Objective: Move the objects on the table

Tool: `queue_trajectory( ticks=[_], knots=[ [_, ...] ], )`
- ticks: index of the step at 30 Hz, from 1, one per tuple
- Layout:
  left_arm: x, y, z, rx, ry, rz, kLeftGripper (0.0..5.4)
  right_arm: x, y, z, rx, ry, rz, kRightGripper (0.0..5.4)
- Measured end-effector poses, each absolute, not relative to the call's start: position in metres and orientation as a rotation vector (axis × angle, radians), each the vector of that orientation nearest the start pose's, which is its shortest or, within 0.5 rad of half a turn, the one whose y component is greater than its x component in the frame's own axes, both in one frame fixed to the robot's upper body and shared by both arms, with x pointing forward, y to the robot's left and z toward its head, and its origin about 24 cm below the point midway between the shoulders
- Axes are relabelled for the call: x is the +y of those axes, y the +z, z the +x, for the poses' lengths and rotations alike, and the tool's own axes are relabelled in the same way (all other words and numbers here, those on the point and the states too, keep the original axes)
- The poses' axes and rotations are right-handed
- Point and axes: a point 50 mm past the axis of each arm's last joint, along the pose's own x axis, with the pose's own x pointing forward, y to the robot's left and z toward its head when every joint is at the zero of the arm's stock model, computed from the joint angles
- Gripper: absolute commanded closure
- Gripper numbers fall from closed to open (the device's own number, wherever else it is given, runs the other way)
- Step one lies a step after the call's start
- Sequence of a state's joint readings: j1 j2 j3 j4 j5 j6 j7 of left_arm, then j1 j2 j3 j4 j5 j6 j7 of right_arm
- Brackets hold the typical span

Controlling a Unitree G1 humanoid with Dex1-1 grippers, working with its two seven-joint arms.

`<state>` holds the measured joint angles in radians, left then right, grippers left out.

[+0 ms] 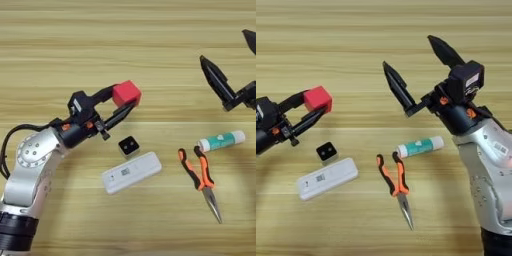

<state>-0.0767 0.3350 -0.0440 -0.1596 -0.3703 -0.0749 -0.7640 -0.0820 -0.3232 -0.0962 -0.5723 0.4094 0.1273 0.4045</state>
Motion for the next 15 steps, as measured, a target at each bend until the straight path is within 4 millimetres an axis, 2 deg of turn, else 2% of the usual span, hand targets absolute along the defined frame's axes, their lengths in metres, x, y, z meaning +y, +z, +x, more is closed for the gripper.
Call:
queue_trajectory(
  ticks=[5, 10, 15],
  knots=[
    [0.157, 0.099, 0.244, -0.246, -0.828, 0.069, 3.17, -0.164, 0.171, 0.233, -0.506, 0.386, -0.089, 0.0],
    [0.161, 0.091, 0.245, -0.22, -0.778, 0.073, 3.17, -0.167, 0.158, 0.235, -0.522, 0.235, -0.219, 0.0],
    [0.16, 0.081, 0.243, -0.185, -0.733, 0.097, 3.17, -0.175, 0.137, 0.238, -0.483, 0.082, -0.21, 0.0]
  ],
)
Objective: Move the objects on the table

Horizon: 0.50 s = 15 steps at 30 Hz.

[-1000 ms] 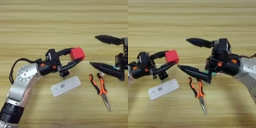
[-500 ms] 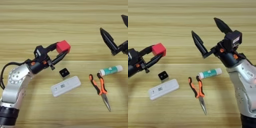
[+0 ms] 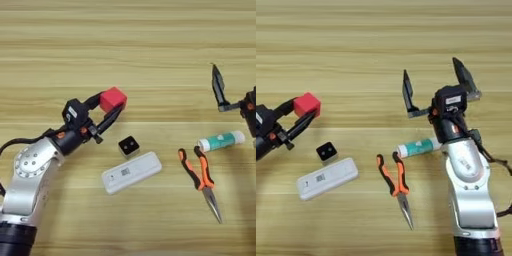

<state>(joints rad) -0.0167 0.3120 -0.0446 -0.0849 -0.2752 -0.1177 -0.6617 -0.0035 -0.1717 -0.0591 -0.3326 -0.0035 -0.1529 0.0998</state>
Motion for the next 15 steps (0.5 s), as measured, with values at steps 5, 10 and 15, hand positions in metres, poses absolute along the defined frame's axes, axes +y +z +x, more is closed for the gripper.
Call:
queue_trajectory(
  ticks=[5, 10, 15],
  knots=[
    [0.159, 0.079, 0.242, -0.191, -0.709, 0.105, 3.17, -0.181, 0.119, 0.236, -0.464, -0.046, -0.32, 0.0],
    [0.159, 0.072, 0.239, -0.167, -0.683, 0.092, 3.17, -0.181, 0.104, 0.232, -0.468, -0.123, -0.376, 0.0],
    [0.161, 0.069, 0.238, -0.154, -0.639, 0.08, 3.17, -0.179, 0.088, 0.23, -0.442, -0.135, -0.376, 0.0]
  ],
)
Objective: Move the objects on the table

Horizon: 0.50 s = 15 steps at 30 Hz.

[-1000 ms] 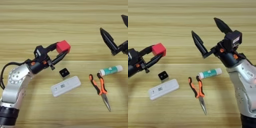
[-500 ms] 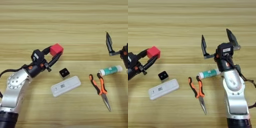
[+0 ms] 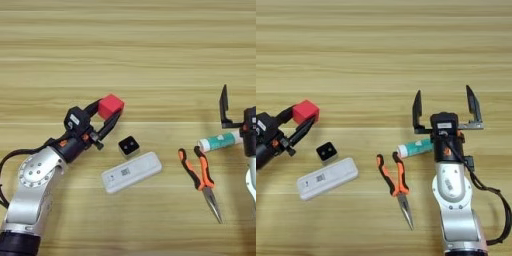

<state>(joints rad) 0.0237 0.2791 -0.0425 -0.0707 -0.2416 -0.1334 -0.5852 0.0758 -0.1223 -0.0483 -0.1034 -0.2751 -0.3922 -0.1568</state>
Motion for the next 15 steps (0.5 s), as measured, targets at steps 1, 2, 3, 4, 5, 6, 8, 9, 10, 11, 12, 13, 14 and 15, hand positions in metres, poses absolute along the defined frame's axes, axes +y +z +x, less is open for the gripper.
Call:
queue_trajectory(
  ticks=[1, 2, 3, 4, 5, 6, 8, 9, 10, 11, 12, 13, 14, 15],
  knots=[
    [0.161, 0.068, 0.238, -0.148, -0.629, 0.074, 3.17, -0.179, 0.087, 0.229, -0.444, -0.139, -0.376, 0.0],
    [0.161, 0.067, 0.238, -0.143, -0.625, 0.071, 3.17, -0.179, 0.086, 0.229, -0.444, -0.14, -0.375, 0.0],
    [0.162, 0.065, 0.236, -0.134, -0.62, 0.068, 3.17, -0.179, 0.085, 0.229, -0.441, -0.14, -0.375, 0.0],
    [0.162, 0.064, 0.236, -0.127, -0.618, 0.066, 3.17, -0.179, 0.085, 0.229, -0.441, -0.14, -0.375, 0.0],
    [0.163, 0.062, 0.234, -0.117, -0.614, 0.064, 3.17, -0.179, 0.084, 0.229, -0.439, -0.139, -0.374, 0.0],
    [0.164, 0.058, 0.233, -0.093, -0.607, 0.06, 3.17, -0.179, 0.084, 0.229, -0.444, -0.137, -0.374, 0.0],
    [0.165, 0.054, 0.233, -0.063, -0.598, 0.055, 3.17, -0.178, 0.084, 0.229, -0.449, -0.134, -0.372, 0.0],
    [0.165, 0.053, 0.233, -0.054, -0.595, 0.055, 3.17, -0.177, 0.084, 0.229, -0.449, -0.133, -0.371, 0.0],
    [0.166, 0.052, 0.233, -0.042, -0.591, 0.056, 3.17, -0.177, 0.084, 0.229, -0.45, -0.131, -0.368, 0.0],
    [0.166, 0.051, 0.233, -0.03, -0.585, 0.056, 3.17, -0.176, 0.084, 0.229, -0.45, -0.13, -0.367, 0.0],
    [0.167, 0.048, 0.232, -0.011, -0.577, 0.056, 3.17, -0.176, 0.084, 0.229, -0.451, -0.129, -0.365, 0.0],
    [0.168, 0.047, 0.231, -0.003, -0.574, 0.057, 3.17, -0.176, 0.084, 0.229, -0.451, -0.13, -0.365, 0.0],
    [0.169, 0.044, 0.23, 0.021, -0.574, 0.059, 3.17, -0.175, 0.084, 0.229, -0.451, -0.13, -0.364, 0.0],
    [0.169, 0.042, 0.229, 0.039, -0.572, 0.059, 3.17, -0.175, 0.084, 0.229, -0.451, -0.131, -0.363, 0.0]
  ],
)
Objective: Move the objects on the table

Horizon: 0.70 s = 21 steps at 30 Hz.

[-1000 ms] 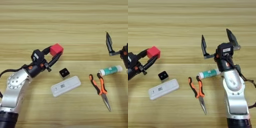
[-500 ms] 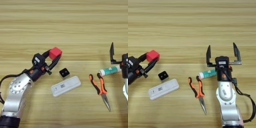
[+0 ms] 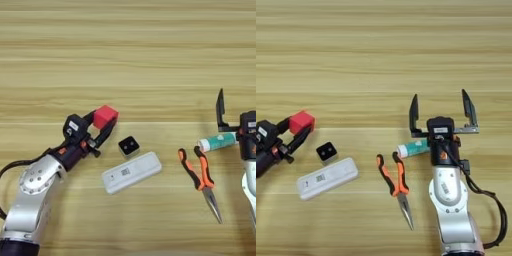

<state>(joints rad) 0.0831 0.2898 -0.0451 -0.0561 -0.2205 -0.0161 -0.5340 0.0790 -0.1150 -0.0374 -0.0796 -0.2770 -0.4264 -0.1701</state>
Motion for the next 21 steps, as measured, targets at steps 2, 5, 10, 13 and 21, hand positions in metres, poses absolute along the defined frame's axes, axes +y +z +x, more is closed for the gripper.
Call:
queue_trajectory(
  ticks=[2, 5, 10, 13, 21],
  knots=[
    [0.17, 0.034, 0.226, 0.103, -0.578, 0.057, 3.17, -0.175, 0.084, 0.229, -0.451, -0.131, -0.362, 0.0],
    [0.172, 0.027, 0.223, 0.168, -0.584, 0.068, 3.17, -0.175, 0.084, 0.229, -0.451, -0.13, -0.358, 0.0],
    [0.175, 0.023, 0.222, 0.219, -0.589, 0.073, 3.17, -0.174, 0.084, 0.229, -0.452, -0.128, -0.354, 0.0],
    [0.175, 0.021, 0.221, 0.245, -0.598, 0.073, 3.17, -0.173, 0.084, 0.229, -0.453, -0.126, -0.351, 0.0],
    [0.173, 0.02, 0.22, 0.257, -0.614, 0.079, 3.17, -0.172, 0.084, 0.229, -0.457, -0.122, -0.348, 0.0]
  ],
)
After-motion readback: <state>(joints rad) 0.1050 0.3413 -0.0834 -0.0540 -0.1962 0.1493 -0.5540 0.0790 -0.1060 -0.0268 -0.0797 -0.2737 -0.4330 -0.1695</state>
